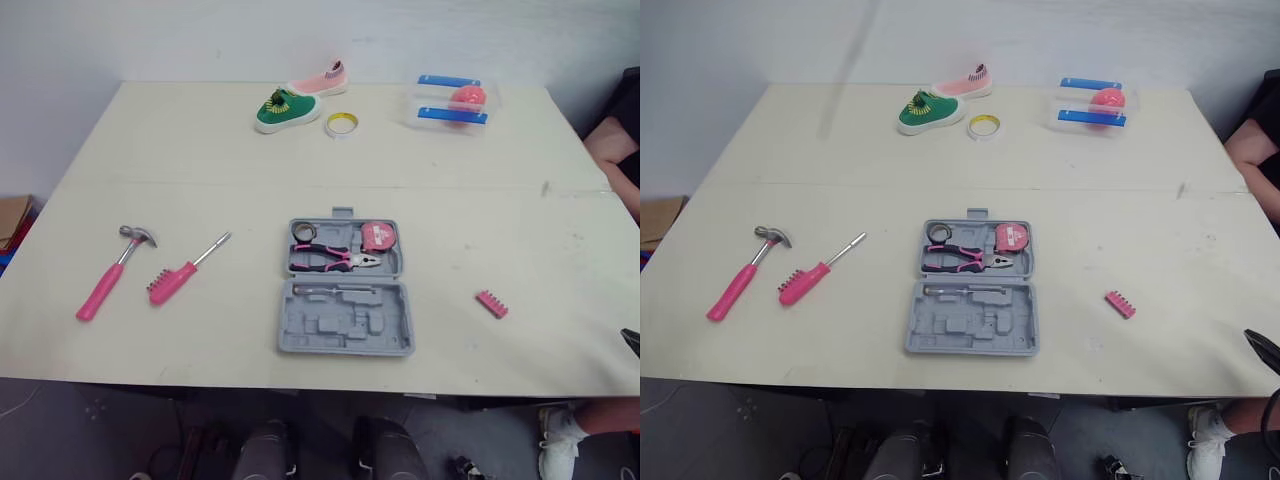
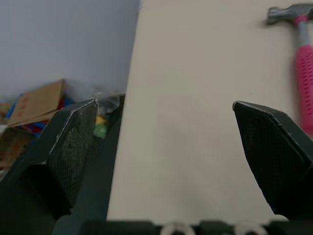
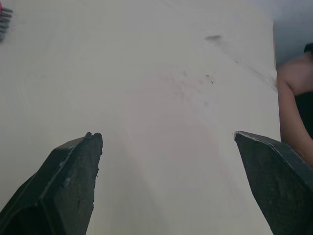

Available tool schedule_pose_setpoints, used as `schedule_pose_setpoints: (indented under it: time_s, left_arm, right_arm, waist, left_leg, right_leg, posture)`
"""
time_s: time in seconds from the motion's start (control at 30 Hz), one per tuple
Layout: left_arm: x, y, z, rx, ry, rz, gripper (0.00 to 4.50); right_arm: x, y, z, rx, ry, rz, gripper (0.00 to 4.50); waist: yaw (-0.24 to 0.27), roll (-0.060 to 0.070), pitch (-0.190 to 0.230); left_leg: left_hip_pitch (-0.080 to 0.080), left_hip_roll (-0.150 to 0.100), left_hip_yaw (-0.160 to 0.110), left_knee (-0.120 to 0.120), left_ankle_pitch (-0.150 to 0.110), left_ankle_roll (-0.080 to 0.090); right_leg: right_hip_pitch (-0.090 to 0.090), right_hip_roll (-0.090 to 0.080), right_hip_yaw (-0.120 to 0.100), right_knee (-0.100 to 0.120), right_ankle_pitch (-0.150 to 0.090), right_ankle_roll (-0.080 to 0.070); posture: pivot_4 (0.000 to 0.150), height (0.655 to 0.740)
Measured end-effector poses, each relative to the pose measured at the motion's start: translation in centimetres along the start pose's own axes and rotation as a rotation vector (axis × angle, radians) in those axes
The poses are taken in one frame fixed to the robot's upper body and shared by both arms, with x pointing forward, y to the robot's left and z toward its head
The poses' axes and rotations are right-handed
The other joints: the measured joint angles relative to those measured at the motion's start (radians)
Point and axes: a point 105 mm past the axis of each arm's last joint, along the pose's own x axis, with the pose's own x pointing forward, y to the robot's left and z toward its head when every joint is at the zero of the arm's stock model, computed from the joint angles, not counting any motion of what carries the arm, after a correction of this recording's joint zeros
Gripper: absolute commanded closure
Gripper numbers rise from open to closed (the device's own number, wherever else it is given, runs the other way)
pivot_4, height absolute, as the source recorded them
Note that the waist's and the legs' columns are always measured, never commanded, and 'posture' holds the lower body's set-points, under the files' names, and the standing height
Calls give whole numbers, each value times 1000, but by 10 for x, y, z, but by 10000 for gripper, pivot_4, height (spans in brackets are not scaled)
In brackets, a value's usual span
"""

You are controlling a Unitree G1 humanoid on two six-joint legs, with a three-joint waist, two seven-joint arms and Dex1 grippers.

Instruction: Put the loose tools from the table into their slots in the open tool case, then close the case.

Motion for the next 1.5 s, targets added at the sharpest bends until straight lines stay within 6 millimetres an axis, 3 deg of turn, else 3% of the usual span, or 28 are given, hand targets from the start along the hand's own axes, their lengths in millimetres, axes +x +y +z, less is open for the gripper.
schedule_pose_setpoints:
  time_s: [0.1,0.37,0.53,0.7,0.83,1.03,1.17,1.23,1.4,1.5]
  left_arm:
    - [1,-1,1,-24,-25,-12,430]
    - [9,-24,30,-14,-134,-153,430]
    - [16,-54,42,-36,-120,-292,430]
    - [23,-84,49,-113,-42,-426,430]
    - [30,-106,49,-138,52,-495,430]
    - [44,-95,49,-156,104,-365,430]
    - [57,-99,31,-198,149,-358,430]
    - [70,-116,15,-219,210,-401,430]
    - [87,-128,13,-185,249,-422,430]
    - [88,-133,7,-178,291,-438,430]
  right_arm:
    - [3,1,4,-16,-22,14,0]
    - [49,23,40,11,-247,128,0]
    - [81,58,81,24,-425,265,0]
    - [95,87,125,38,-566,380,0]
    - [100,111,158,41,-655,477,0]
    - [100,143,188,36,-738,596,0]
    - [100,157,200,32,-780,658,0]
    - [100,173,216,20,-845,742,0]
    - [100,178,219,22,-848,783,0]
    - [101,181,221,27,-844,802,0]
  waist:
    - [-6,-1,0]
    - [-27,-2,0]
    - [-29,-2,0]
    - [-22,-2,0]
    - [-9,-3,0]
    - [-4,-3,0]
    - [-3,-3,0]
    - [-3,-6,0]
    - [-2,-11,-1]
    - [-5,-11,-1]
  left_leg:
    - [0,0,5,1,1,1]
    - [2,3,11,-1,4,-7]
    - [2,3,11,0,4,-6]
    - [2,3,11,0,4,-6]
    - [1,3,11,0,4,-6]
    - [0,3,13,0,4,-6]
    - [0,2,13,0,4,-6]
    - [0,3,13,1,4,-6]
    - [-1,1,13,1,5,-4]
    - [0,1,14,1,7,0]
  right_leg:
    - [-4,0,6,4,1,1]
    - [-7,2,12,4,2,-1]
    - [-7,2,13,5,2,-1]
    - [-7,3,14,6,2,-1]
    - [-9,3,14,6,2,-1]
    - [-10,3,15,5,2,-1]
    - [-11,4,15,6,2,-1]
    - [-11,4,15,8,2,-1]
    - [-11,3,14,8,2,-1]
    - [-11,4,14,10,2,-1]
  posture:
    - [1500,7400]
    - [1500,7400]
    - [1500,7400]
    - [1500,7400]
    - [1500,7400]
    - [1500,7400]
    - [1500,7400]
    - [1500,7400]
    - [1500,7400]
    - [1500,7400]
